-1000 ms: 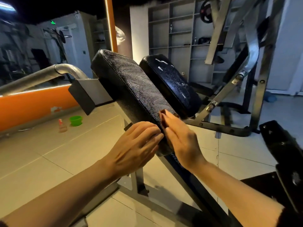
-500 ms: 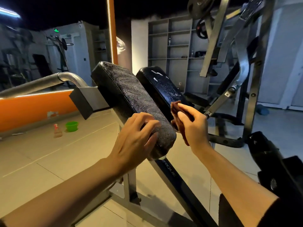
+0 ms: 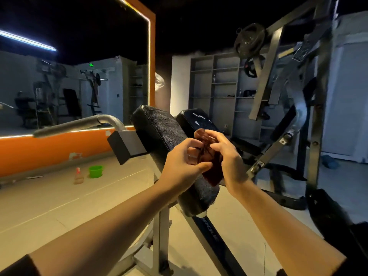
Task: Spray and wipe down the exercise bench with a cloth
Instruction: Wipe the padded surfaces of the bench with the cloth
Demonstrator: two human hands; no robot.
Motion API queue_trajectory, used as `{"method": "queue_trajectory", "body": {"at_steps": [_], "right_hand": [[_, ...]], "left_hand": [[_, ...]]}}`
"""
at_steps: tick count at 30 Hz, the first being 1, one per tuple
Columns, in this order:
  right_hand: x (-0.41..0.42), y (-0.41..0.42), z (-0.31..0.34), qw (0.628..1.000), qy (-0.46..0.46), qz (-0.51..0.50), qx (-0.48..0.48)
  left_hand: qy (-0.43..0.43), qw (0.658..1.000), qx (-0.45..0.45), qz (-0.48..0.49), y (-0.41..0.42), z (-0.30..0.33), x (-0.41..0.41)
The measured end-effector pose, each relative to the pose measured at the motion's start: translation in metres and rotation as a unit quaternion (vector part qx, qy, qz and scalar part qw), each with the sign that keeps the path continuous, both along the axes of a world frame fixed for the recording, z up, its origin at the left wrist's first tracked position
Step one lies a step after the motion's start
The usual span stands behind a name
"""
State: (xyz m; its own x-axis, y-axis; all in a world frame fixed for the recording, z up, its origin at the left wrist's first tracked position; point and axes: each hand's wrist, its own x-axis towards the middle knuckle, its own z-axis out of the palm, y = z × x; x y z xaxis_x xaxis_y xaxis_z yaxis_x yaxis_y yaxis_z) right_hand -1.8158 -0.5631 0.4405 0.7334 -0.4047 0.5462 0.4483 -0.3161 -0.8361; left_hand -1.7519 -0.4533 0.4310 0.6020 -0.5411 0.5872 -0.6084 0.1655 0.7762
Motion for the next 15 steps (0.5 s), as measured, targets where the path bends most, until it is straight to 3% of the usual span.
{"method": "queue_trajectory", "body": {"at_steps": [4,8,11,15], "right_hand": [[-0.026,-0.021,0.016,0.993,0.098,-0.063,-0.013],[-0.047,-0.035,0.026,0.974,0.174,-0.107,-0.095],[-0.064,-0.046,0.031,0.955,0.18,-0.158,-0.174],[-0.071,-0.052,0.031,0.954,0.145,-0.178,-0.194]], "left_hand": [[-0.009,0.996,-0.063,0.062,-0.008,0.008,0.009],[-0.012,0.997,-0.066,0.035,-0.021,0.018,0.005],[0.009,0.996,-0.086,0.01,-0.03,0.026,0.004],[0.029,0.996,-0.078,-0.027,-0.044,0.032,-0.003]]}}
